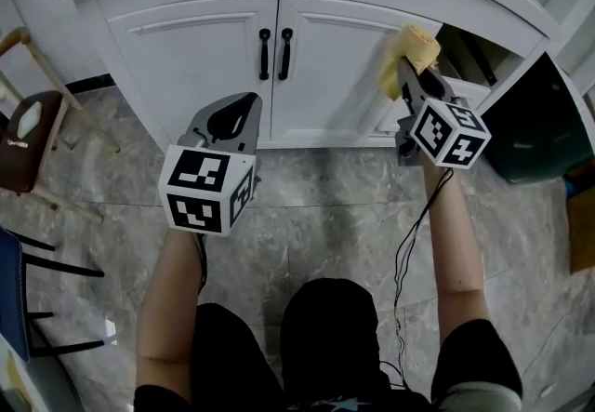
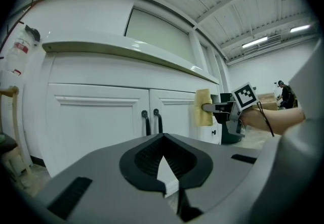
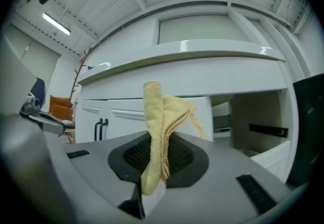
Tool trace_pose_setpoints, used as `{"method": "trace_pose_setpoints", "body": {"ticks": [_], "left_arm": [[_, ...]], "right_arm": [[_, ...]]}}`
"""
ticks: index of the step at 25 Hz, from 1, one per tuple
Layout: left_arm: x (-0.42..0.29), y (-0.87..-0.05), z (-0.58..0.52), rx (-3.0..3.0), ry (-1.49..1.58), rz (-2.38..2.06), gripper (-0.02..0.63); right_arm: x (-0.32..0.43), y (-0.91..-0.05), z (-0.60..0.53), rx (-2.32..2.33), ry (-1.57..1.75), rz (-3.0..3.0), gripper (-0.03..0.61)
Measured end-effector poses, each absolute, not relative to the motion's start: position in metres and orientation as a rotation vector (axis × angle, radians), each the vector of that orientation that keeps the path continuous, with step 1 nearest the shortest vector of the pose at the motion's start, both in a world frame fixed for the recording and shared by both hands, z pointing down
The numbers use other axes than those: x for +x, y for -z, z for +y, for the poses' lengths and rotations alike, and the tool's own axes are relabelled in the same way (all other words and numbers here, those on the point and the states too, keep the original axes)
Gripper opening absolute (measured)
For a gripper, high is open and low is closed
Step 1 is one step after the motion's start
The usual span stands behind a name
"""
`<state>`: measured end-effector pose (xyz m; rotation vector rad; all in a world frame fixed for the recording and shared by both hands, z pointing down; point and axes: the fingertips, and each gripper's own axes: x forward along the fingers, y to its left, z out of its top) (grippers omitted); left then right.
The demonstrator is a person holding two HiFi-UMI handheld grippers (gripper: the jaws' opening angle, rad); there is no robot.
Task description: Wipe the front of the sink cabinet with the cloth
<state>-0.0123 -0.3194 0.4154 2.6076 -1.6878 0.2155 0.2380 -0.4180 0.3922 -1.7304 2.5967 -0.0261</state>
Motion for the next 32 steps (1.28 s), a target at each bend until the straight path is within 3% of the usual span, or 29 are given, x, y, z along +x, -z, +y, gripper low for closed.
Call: {"method": "trace_pose_setpoints", "body": {"ticks": [7,12,22,32], "left_arm": [[-0.061,-0.427,-0.296,2.555,-0.279,-1.785,0.015],[-0.083,-0.434,-0.284,2.52,-0.26,-1.815,0.015],[-0.074,-0.446,-0.285,2.534,-0.245,-1.772,0.015],[-0.022,-0.452,-0.307,2.593,-0.243,-1.653,0.015]], "right_arm": [[0.112,-0.417,-0.413,-1.449,0.072,2.777,0.063],[0.071,-0.434,-0.419,-1.437,0.044,2.839,0.063],[0.102,-0.447,-0.437,-1.562,0.077,2.791,0.063],[0.185,-0.45,-0.447,-1.72,0.076,2.695,0.064]]}}
